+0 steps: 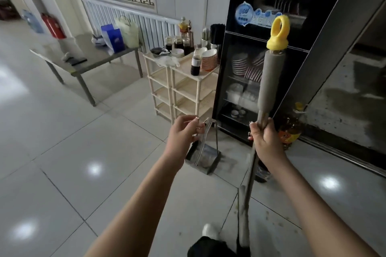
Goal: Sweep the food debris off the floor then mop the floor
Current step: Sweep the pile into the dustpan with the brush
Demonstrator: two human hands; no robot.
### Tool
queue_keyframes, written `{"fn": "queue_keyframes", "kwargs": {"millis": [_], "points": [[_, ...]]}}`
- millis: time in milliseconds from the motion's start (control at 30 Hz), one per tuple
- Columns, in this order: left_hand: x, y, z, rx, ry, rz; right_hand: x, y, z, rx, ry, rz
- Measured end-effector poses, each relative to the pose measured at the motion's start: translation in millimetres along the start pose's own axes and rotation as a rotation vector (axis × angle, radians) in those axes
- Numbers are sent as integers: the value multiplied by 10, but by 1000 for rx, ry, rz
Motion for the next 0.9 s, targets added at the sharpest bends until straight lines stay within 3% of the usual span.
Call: {"fn": "queue_keyframes", "kwargs": {"millis": [267,467,633,900], "points": [[123,-1194,72,10,-52,36,-269,-941,-352,13,8,-28],[441,-2370,-160,43,-190,124,-754,-1900,-428,-78,13,-68],[881,-3262,-388,76,-296,221,-1223,-2557,-519,-73,-22,-183],[1664,-3879,-443,129,-432,427,-1724,-3085,-738,-96,81,-278]]}}
Point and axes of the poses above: each hand's wrist, its own y-axis away from the middle knuckle, its own z-axis out of the back of the hand, x = y × z, the point moved 4 cm from there along -y, towards the middle knuckle, and after that the axes turned 3 degrees about x, right-handed, at the moved point
